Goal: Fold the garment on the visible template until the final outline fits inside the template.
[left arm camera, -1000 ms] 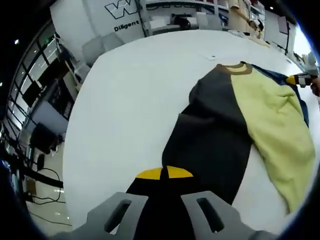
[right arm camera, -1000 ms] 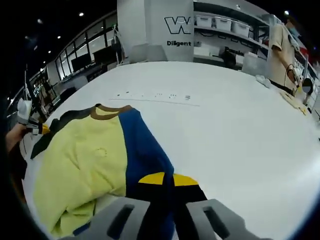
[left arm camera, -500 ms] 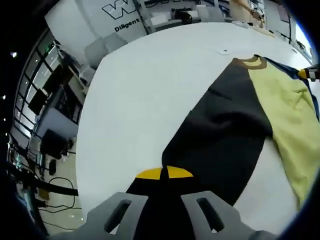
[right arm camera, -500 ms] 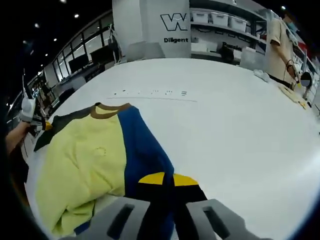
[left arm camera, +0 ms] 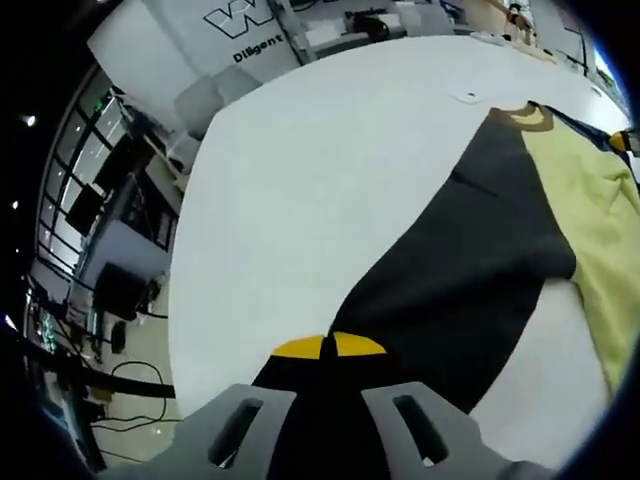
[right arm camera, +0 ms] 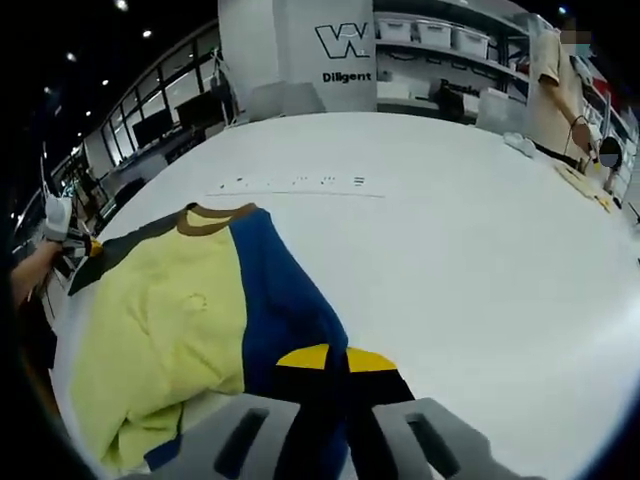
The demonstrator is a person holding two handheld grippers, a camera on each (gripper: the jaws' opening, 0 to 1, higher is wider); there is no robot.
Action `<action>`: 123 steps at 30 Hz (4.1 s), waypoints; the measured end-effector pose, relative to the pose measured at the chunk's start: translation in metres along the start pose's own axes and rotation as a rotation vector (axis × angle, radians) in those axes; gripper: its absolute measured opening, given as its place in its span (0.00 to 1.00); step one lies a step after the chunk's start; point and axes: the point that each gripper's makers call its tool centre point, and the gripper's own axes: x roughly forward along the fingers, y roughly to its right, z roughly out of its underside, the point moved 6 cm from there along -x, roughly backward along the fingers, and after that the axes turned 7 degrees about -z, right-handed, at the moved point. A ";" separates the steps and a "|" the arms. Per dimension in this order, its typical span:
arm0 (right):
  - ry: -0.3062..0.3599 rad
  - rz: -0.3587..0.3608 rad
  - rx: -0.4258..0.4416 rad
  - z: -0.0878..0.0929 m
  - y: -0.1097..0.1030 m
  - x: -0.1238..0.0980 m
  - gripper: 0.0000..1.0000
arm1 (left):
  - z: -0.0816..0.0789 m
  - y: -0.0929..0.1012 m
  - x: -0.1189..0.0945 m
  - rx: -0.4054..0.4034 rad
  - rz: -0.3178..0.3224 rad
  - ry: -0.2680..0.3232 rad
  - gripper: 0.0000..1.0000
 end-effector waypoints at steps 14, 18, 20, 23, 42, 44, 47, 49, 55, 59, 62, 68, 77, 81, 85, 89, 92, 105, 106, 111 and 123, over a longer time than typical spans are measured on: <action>0.009 0.015 0.000 0.000 0.005 -0.002 0.00 | -0.006 -0.006 0.008 0.051 -0.043 -0.011 0.01; 0.004 0.016 0.004 0.001 0.005 -0.001 0.00 | -0.005 -0.005 0.006 0.056 -0.046 -0.011 0.01; 0.002 0.015 0.003 0.001 0.004 -0.001 0.00 | -0.005 -0.005 0.005 0.042 -0.045 -0.012 0.01; 0.003 0.009 -0.012 0.001 0.001 -0.004 0.04 | -0.002 -0.005 0.003 -0.075 -0.020 -0.020 0.04; 0.089 -0.103 -0.044 -0.009 -0.037 -0.021 0.60 | -0.018 0.016 -0.034 -0.176 0.087 0.097 0.70; 0.092 -0.130 -0.057 -0.008 -0.045 -0.024 0.63 | -0.019 0.025 -0.045 -0.219 0.128 0.100 0.78; 0.097 -0.164 -0.078 -0.005 -0.058 -0.029 0.67 | -0.022 0.030 -0.058 -0.179 0.128 0.132 0.84; 0.100 -0.182 -0.089 -0.005 -0.064 -0.032 0.70 | -0.026 0.034 -0.068 -0.192 0.148 0.160 0.87; 0.086 -0.241 -0.120 0.000 -0.079 -0.035 0.74 | -0.029 0.042 -0.085 -0.208 0.174 0.201 0.99; 0.075 -0.278 -0.138 0.005 -0.089 -0.039 0.74 | -0.031 0.050 -0.104 -0.257 0.229 0.254 0.99; 0.052 -0.297 -0.163 0.012 -0.095 -0.041 0.73 | -0.028 0.056 -0.116 -0.250 0.243 0.265 0.99; 0.034 -0.337 -0.280 0.027 -0.108 -0.045 0.62 | -0.020 0.072 -0.139 -0.273 0.305 0.300 0.99; -0.004 -0.353 -0.360 0.046 -0.115 -0.041 0.40 | 0.005 0.104 -0.161 -0.253 0.402 0.325 0.99; -0.018 -0.348 -0.358 0.053 -0.114 -0.035 0.34 | 0.018 0.117 -0.174 -0.224 0.421 0.339 0.98; -0.030 -0.350 -0.336 0.058 -0.116 -0.031 0.24 | 0.029 0.128 -0.183 -0.190 0.442 0.335 0.90; -0.031 -0.338 -0.338 0.058 -0.119 -0.026 0.22 | 0.041 0.140 -0.190 -0.168 0.440 0.322 0.83; -0.033 -0.321 -0.326 0.059 -0.119 -0.023 0.18 | 0.053 0.152 -0.184 -0.146 0.476 0.278 0.77; -0.057 -0.282 -0.338 0.064 -0.118 -0.018 0.03 | 0.091 0.179 -0.188 -0.241 0.569 0.113 0.47; -0.053 -0.276 -0.333 0.064 -0.118 -0.018 0.03 | 0.092 0.181 -0.188 -0.261 0.580 0.124 0.44; -0.050 -0.273 -0.327 0.068 -0.121 -0.017 0.00 | 0.103 0.190 -0.186 -0.261 0.587 0.076 0.42; -0.054 -0.263 -0.336 0.067 -0.126 -0.030 0.00 | 0.109 0.207 -0.185 -0.260 0.638 0.039 0.13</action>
